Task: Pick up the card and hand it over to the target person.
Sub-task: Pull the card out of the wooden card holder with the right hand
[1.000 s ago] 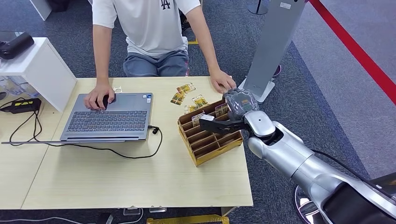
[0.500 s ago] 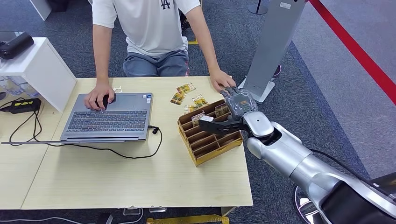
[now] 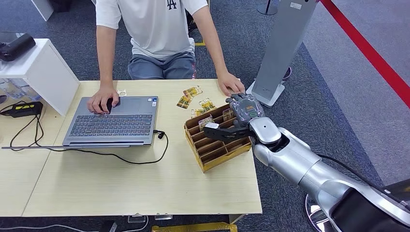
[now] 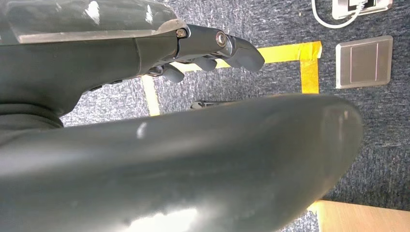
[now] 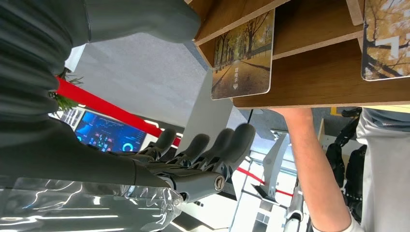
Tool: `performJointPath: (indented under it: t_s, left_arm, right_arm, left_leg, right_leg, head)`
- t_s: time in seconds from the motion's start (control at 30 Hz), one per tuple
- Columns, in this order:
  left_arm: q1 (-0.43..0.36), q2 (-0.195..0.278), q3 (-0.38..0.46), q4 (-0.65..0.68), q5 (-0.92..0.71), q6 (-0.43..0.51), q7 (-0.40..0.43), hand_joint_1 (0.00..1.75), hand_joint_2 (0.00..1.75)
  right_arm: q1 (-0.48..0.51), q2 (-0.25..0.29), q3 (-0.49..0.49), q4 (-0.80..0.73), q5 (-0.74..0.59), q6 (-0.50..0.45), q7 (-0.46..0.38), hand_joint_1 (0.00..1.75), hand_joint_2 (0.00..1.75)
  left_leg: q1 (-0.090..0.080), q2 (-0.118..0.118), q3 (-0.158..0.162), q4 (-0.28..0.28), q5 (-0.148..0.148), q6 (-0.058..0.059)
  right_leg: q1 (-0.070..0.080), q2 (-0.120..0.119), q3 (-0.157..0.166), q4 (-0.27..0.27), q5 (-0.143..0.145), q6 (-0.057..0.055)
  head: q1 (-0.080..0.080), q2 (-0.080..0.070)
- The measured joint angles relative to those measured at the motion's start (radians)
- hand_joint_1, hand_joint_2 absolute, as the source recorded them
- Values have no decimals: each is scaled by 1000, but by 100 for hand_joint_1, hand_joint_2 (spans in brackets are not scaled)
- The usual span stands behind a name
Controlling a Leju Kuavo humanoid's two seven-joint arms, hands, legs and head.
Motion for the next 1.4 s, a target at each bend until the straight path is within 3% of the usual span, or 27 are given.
performJointPath:
  t_s: [0.23,0.5,0.6,0.73,0.8,0.97,1.4]
  left_arm:
    - [1,2,1,0,1,0,0,0,0]
    - [3,4,1,1,1,-1,0,0,0]
    - [3,4,1,0,1,-1,1,0,0]
    - [3,5,1,-1,2,-1,1,0,0]
    - [3,6,1,-1,2,0,1,0,0]
    - [3,6,2,0,2,0,0,0,0]
    - [6,9,-5,1,-9,-17,-18,0,0]
  right_arm:
    - [2,8,5,12,-1,2,-3,65,175]
    - [4,6,5,15,-4,1,-6,75,175]
    - [4,5,5,15,-5,1,-6,84,175]
    - [4,0,5,9,-8,1,-7,126,175]
    - [5,-3,6,4,-10,2,-7,134,175]
    - [7,-8,7,-4,-16,4,-5,147,175]
    - [9,-19,7,-25,-23,7,0,150,175]
  left_leg:
    - [0,0,0,0,0,0]
    - [0,0,0,0,0,0]
    - [0,0,0,0,0,0]
    - [0,0,0,0,0,0]
    - [0,-1,-1,1,0,0]
    - [0,-1,-1,1,0,0]
    - [0,-1,-1,1,0,0]
  right_leg:
    - [0,0,0,0,0,0]
    - [0,0,0,0,0,0]
    - [0,0,0,0,0,0]
    - [0,0,0,0,0,0]
    - [0,-1,-1,0,0,0]
    - [0,-1,-1,0,0,0]
    - [0,-1,-1,0,0,0]
  head:
    - [0,0]
    - [0,0]
    - [0,0]
    - [0,0]
    - [0,0]
    - [0,0]
    - [0,0]
